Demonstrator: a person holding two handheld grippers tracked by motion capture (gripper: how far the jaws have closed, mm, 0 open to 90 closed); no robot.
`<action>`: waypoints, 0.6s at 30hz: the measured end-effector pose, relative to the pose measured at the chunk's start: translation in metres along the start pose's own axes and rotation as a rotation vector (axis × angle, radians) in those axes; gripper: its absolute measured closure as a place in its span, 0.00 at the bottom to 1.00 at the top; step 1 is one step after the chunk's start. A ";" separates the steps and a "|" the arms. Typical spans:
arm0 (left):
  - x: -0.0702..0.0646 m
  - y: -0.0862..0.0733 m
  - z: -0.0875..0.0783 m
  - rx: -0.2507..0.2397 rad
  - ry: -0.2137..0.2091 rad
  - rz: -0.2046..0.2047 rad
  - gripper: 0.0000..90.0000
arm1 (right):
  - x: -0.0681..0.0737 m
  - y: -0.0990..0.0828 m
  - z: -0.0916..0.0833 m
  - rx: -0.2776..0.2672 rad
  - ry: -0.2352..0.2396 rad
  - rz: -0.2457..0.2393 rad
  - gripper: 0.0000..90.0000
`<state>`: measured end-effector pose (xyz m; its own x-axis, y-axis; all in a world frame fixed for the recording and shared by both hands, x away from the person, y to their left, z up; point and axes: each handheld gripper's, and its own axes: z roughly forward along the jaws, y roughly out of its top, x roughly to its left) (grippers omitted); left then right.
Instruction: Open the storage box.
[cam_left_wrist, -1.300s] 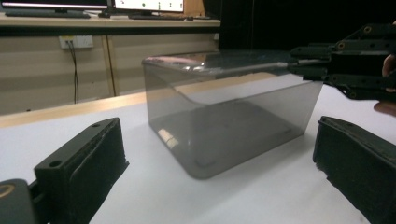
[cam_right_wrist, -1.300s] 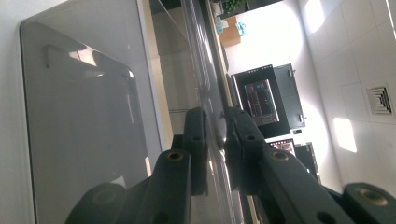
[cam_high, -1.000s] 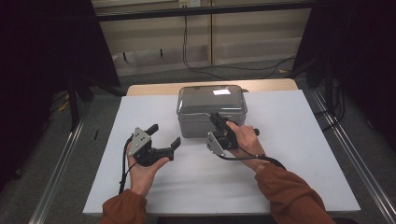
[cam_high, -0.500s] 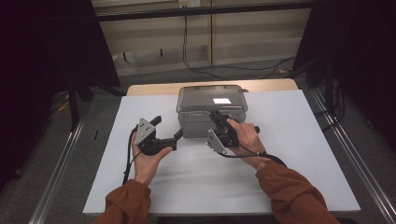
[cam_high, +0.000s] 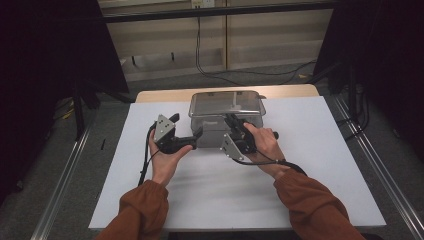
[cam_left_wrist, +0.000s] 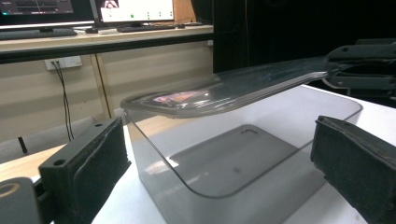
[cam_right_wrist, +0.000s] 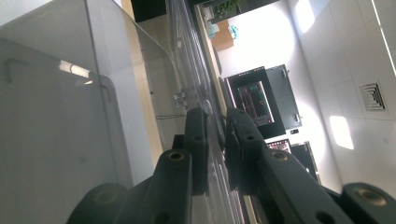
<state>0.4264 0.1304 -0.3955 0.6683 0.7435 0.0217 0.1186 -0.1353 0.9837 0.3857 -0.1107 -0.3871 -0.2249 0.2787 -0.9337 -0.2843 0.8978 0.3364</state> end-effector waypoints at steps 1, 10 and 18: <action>0.000 0.001 0.002 -0.012 0.006 0.002 0.04 | -0.001 0.000 0.001 -0.003 0.000 -0.009 0.89; 0.004 0.009 0.025 0.004 0.020 0.065 0.05 | -0.004 0.001 0.005 0.009 -0.018 0.015 0.89; -0.002 0.005 0.036 -0.013 0.005 0.064 0.09 | -0.004 0.000 0.005 0.013 -0.015 0.009 0.89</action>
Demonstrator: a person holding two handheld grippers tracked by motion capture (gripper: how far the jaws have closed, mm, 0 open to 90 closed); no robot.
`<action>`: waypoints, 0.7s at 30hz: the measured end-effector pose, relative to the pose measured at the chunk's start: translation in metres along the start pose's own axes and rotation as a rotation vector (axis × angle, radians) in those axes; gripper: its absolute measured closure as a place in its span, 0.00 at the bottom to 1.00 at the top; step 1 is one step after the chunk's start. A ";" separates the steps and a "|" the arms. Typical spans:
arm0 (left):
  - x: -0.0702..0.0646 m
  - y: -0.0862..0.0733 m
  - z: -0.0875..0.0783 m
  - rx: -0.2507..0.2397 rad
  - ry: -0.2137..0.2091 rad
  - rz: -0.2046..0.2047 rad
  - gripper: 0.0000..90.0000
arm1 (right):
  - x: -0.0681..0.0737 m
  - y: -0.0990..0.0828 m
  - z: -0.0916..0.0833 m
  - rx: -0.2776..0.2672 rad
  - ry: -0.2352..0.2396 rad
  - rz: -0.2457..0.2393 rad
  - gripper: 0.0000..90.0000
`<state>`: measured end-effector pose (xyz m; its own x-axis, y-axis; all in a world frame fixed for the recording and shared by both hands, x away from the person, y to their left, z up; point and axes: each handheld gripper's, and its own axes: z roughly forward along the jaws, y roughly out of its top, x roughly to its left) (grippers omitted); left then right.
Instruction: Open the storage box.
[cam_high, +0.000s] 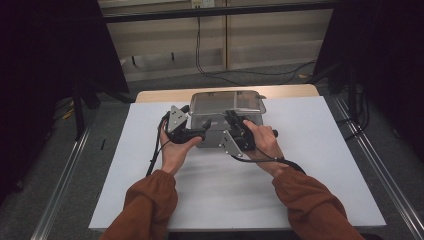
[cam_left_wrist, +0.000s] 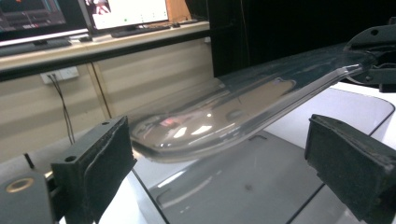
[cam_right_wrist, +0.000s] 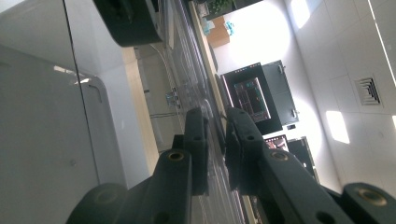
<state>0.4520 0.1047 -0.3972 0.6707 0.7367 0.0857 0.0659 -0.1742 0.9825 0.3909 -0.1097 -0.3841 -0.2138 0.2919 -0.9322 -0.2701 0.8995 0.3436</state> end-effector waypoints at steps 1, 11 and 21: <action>0.001 0.000 0.000 -0.009 0.003 -0.017 0.10 | 0.000 0.000 0.000 0.000 0.001 0.000 0.89; 0.003 0.001 -0.002 -0.004 0.015 0.052 0.21 | 0.003 0.000 0.001 0.002 0.002 0.008 0.86; 0.002 -0.001 0.000 0.003 0.023 0.059 0.21 | 0.001 -0.009 -0.001 -0.002 0.017 0.111 0.71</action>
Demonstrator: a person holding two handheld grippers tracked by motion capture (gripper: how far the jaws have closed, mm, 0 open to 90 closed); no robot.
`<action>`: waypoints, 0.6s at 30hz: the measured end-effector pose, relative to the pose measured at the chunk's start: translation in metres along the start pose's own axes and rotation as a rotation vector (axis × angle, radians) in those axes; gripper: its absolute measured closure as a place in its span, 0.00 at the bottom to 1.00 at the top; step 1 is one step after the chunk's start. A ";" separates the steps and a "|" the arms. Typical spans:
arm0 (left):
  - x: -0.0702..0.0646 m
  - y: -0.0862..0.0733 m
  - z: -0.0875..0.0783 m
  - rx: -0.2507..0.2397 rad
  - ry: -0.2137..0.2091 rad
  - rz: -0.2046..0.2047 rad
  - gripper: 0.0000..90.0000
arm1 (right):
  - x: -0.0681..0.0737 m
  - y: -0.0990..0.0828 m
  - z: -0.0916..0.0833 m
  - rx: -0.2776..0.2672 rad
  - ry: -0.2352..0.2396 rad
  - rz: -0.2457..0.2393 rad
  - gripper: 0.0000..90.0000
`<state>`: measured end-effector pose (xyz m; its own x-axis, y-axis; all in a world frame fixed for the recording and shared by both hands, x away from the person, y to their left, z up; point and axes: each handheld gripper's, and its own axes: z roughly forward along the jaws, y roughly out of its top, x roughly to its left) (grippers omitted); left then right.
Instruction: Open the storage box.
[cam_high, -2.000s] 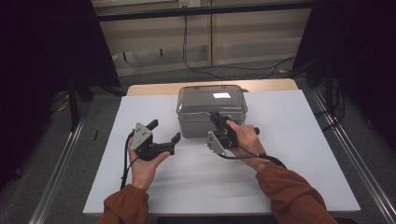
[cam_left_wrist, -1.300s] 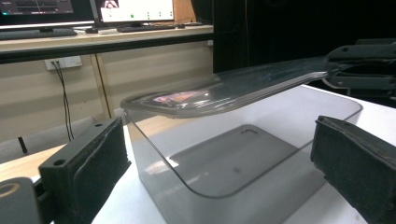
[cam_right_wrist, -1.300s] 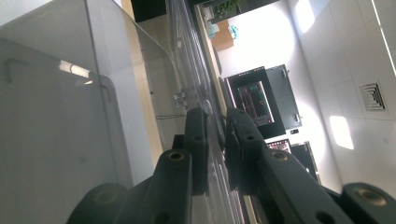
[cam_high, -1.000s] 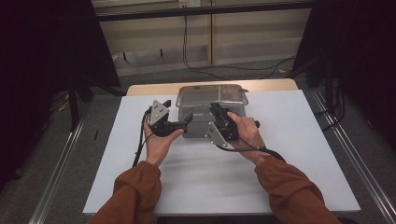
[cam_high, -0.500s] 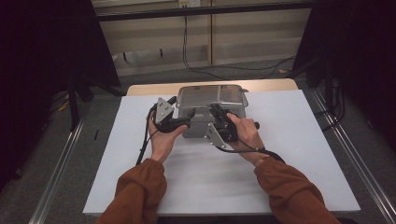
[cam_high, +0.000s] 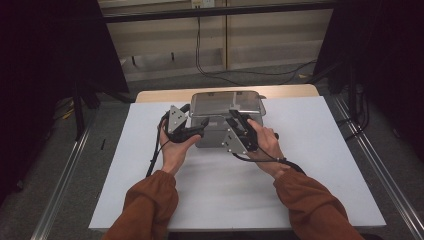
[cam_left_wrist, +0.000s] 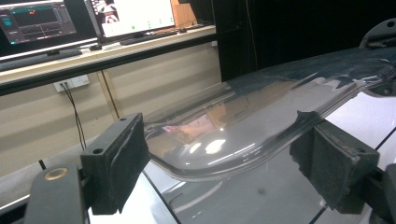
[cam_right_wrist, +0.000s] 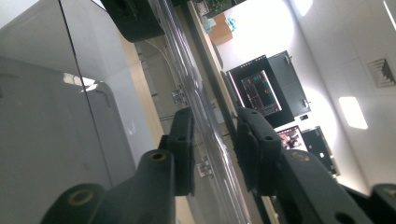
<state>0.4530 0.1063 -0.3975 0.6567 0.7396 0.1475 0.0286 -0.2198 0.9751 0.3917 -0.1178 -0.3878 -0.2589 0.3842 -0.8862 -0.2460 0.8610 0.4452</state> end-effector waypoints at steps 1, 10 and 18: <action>0.000 0.000 0.000 -0.004 0.003 0.001 0.21 | 0.000 -0.002 0.000 -0.001 0.003 0.007 0.68; 0.000 -0.001 0.001 0.003 -0.001 0.012 0.21 | -0.002 -0.019 -0.004 0.002 0.003 0.105 0.55; -0.001 -0.002 0.003 0.006 0.004 0.021 0.20 | -0.009 -0.038 -0.011 0.002 0.042 0.277 0.38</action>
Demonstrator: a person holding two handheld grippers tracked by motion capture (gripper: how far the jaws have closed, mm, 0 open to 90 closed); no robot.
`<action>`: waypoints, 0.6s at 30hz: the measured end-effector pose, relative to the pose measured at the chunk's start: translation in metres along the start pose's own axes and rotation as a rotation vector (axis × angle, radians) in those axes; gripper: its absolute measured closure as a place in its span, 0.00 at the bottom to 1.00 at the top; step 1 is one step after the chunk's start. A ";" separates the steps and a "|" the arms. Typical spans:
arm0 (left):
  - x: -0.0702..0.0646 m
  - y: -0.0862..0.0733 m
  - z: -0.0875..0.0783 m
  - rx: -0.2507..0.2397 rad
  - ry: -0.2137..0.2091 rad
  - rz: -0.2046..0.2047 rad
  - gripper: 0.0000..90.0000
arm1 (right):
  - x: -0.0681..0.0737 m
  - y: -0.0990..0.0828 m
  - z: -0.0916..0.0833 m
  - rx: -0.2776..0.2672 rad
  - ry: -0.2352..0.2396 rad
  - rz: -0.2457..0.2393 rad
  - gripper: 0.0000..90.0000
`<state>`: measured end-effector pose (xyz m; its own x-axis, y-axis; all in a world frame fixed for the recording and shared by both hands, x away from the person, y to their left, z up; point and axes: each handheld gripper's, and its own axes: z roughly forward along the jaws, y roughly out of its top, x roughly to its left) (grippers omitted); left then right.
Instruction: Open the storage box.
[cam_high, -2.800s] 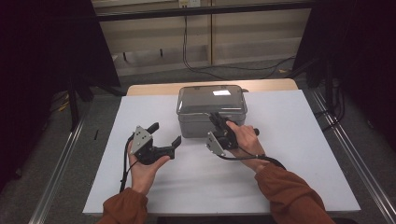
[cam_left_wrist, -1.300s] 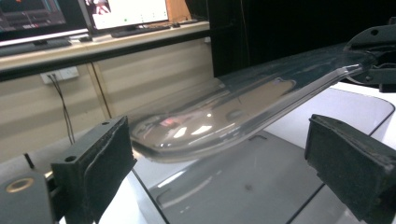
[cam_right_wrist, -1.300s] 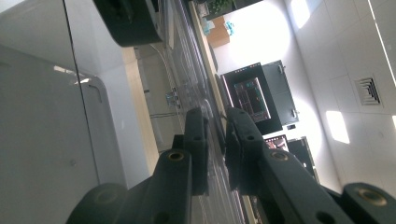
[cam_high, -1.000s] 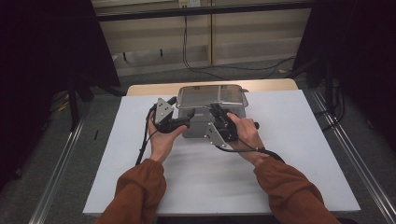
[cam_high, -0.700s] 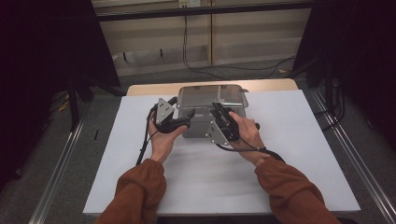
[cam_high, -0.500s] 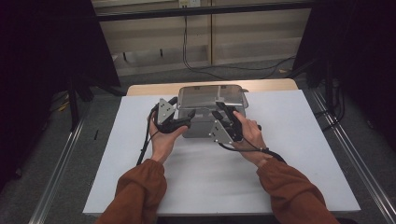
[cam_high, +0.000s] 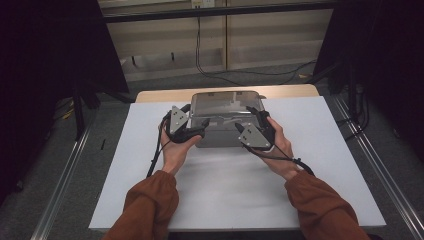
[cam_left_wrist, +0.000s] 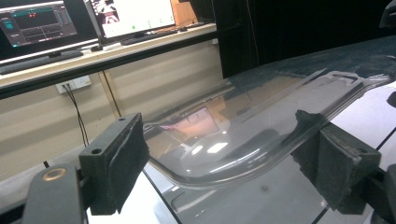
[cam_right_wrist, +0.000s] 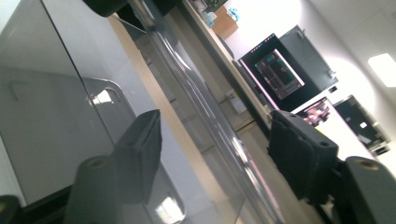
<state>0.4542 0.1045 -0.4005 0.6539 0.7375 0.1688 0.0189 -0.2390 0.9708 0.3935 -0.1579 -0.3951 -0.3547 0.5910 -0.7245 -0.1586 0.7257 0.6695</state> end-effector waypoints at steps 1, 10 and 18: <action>0.000 0.000 0.000 0.002 -0.002 0.001 0.20 | -0.002 -0.002 0.000 0.005 0.007 0.002 0.35; 0.001 -0.002 0.002 0.012 0.001 0.000 0.20 | -0.011 -0.016 -0.002 0.036 0.048 0.131 0.28; 0.002 -0.001 0.002 0.001 0.001 -0.013 0.21 | -0.025 -0.033 -0.003 0.041 0.084 0.320 0.09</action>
<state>0.4566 0.1052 -0.4018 0.6529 0.7410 0.1567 0.0278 -0.2302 0.9727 0.4050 -0.1979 -0.3987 -0.4554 0.7616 -0.4611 0.0102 0.5223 0.8527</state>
